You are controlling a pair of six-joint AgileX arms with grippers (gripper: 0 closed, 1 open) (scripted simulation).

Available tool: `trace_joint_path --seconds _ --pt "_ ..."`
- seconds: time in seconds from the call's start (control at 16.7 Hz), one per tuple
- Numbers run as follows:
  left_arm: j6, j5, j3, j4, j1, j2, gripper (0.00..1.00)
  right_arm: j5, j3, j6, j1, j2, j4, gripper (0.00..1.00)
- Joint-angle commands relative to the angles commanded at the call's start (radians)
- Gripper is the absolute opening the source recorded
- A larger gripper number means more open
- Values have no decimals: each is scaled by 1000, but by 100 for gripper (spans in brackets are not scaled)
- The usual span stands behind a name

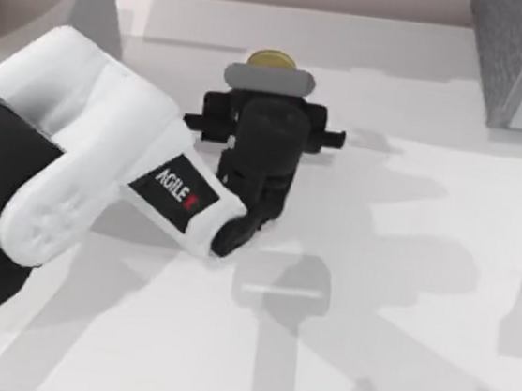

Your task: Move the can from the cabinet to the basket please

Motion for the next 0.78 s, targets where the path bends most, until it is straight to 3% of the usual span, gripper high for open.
trace_joint_path --seconds 0.36,0.78 --pt "-11 -43 -159 -243 -33 -370 0 0 0 0 0 0 0 100" --pt "-29 -103 -450 -673 -84 -1189 0 0 0 0 0 0 0 100"
